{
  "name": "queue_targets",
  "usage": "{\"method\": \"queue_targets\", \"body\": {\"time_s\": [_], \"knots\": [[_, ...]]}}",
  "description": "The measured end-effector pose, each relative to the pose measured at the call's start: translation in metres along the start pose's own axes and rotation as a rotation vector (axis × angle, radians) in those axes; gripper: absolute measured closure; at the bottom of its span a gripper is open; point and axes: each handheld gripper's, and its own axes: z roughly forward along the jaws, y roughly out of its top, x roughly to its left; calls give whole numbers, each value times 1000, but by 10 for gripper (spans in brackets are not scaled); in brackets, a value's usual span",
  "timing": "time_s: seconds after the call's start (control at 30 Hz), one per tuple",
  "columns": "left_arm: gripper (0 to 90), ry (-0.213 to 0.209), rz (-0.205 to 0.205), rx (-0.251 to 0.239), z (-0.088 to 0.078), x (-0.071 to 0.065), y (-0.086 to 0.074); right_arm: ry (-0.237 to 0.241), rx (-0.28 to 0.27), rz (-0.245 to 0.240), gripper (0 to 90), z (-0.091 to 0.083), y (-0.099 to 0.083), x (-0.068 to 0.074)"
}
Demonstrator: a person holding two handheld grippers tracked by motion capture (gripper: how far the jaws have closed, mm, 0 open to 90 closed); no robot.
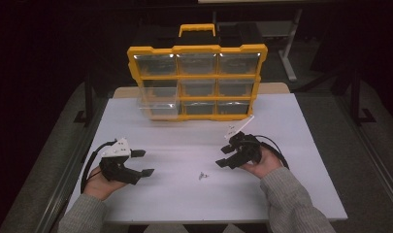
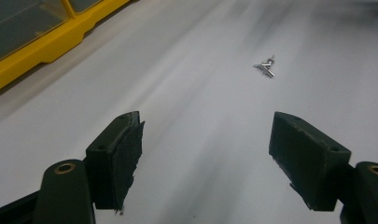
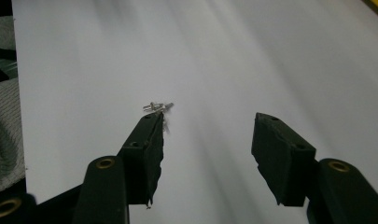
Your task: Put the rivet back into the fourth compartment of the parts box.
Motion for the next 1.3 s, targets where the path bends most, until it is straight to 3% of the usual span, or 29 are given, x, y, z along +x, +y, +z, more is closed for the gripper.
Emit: {"method": "queue_targets", "body": {"time_s": [0.2,0.63,1.3], "knots": [[251,4,4,2,0,0,0,27,22,-51,474,18,5,2],[252,6,-2,-7,0,-1,-1,95,81,-106,573,53,7,11],[253,10,15,1,1,-1,-1,103,129,-154,690,71,7,20]]}}
